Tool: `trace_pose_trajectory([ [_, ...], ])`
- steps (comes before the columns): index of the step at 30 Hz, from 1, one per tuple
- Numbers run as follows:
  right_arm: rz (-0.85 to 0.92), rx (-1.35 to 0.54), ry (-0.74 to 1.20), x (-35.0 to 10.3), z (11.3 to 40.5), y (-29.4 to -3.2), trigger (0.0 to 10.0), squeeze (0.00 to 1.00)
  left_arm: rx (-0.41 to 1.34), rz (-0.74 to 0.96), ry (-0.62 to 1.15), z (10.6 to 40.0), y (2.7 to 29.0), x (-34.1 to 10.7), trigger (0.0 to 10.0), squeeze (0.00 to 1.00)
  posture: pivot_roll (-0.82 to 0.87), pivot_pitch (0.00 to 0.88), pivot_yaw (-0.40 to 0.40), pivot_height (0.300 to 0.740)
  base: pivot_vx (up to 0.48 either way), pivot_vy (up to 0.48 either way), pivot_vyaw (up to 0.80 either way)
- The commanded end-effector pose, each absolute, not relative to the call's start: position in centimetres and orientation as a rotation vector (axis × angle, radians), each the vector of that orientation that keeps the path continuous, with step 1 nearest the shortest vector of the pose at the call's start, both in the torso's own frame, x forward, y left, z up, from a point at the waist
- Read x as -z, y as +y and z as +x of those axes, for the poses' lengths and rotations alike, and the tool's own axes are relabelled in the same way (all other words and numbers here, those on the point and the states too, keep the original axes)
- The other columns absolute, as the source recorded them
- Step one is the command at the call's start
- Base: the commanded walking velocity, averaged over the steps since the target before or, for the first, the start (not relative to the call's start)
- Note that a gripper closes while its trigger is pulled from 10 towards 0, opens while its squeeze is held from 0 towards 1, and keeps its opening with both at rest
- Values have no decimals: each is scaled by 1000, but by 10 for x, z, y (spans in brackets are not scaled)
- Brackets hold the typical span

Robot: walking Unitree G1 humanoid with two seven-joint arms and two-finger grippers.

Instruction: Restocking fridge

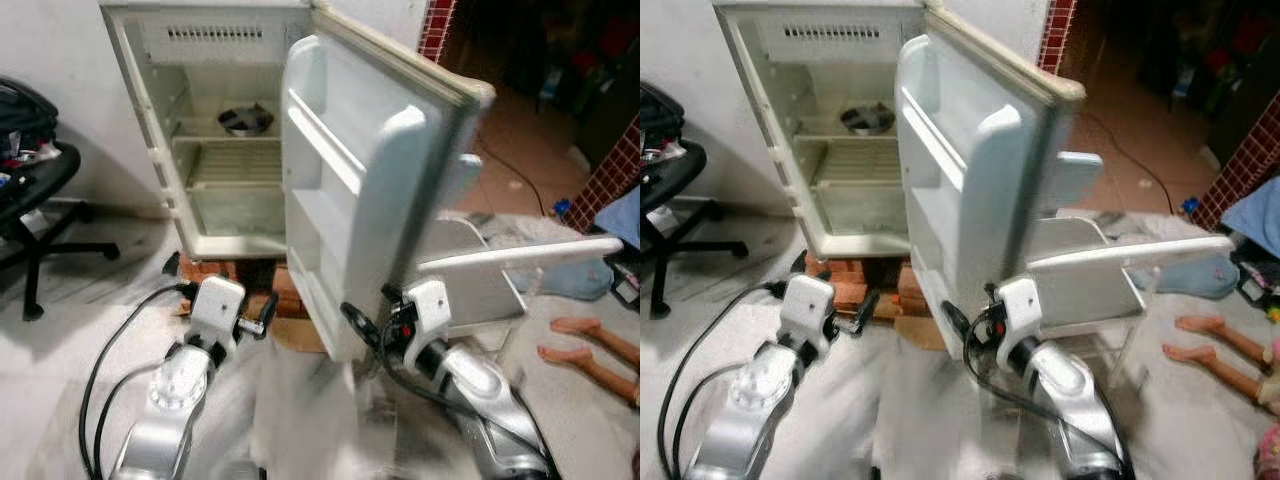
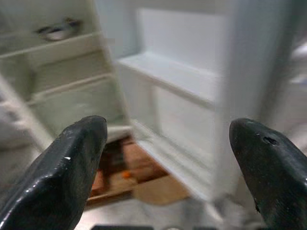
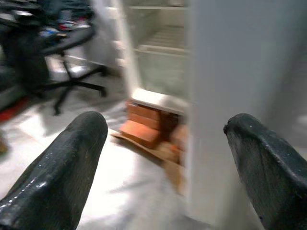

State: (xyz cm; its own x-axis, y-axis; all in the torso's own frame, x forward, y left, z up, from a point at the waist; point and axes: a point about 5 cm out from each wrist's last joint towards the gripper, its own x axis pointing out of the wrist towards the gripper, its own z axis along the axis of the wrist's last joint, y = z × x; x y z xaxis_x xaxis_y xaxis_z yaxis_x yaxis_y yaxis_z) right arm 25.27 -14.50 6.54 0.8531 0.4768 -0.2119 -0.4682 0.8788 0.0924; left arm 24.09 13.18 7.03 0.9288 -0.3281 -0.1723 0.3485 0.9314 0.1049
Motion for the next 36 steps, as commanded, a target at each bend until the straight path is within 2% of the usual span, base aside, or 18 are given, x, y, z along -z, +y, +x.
trace_pose_trajectory([
  [1, 15, -424, 183, -74, 261, -154, 10000, 0, 361, 146, 138, 241, 131, -74, 10000, 0, 54, 0, 1, 740, 0, 0, 0],
  [8, 32, -193, 59, -98, 288, -173, 10000, 0, 311, 136, 154, 242, 138, -71, 10000, 0, 62, 0, 4, 740, 0, 0, 0],
  [16, 62, -187, -1, -110, 305, -161, 10000, 0, 275, 118, 162, 243, 142, -71, 10000, 0, 69, 0, 6, 740, 0, 0, 0],
  [21, 56, -203, -18, -111, 301, -159, 10000, 0, 264, 111, 138, 242, 148, -75, 10000, 0, 70, 0, 3, 740, 0, 0, 480],
  [26, 70, -188, -14, -108, 296, -160, 10000, 0, 253, 99, 138, 243, 148, -75, 10000, 0, 63, 0, 4, 740, 313, 0, 718],
  [36, 69, -163, -26, -109, 293, -163, 10000, 0, 261, 97, 137, 245, 147, -73, 10000, 0, 59, 0, 5, 740, 351, 0, 0],
])
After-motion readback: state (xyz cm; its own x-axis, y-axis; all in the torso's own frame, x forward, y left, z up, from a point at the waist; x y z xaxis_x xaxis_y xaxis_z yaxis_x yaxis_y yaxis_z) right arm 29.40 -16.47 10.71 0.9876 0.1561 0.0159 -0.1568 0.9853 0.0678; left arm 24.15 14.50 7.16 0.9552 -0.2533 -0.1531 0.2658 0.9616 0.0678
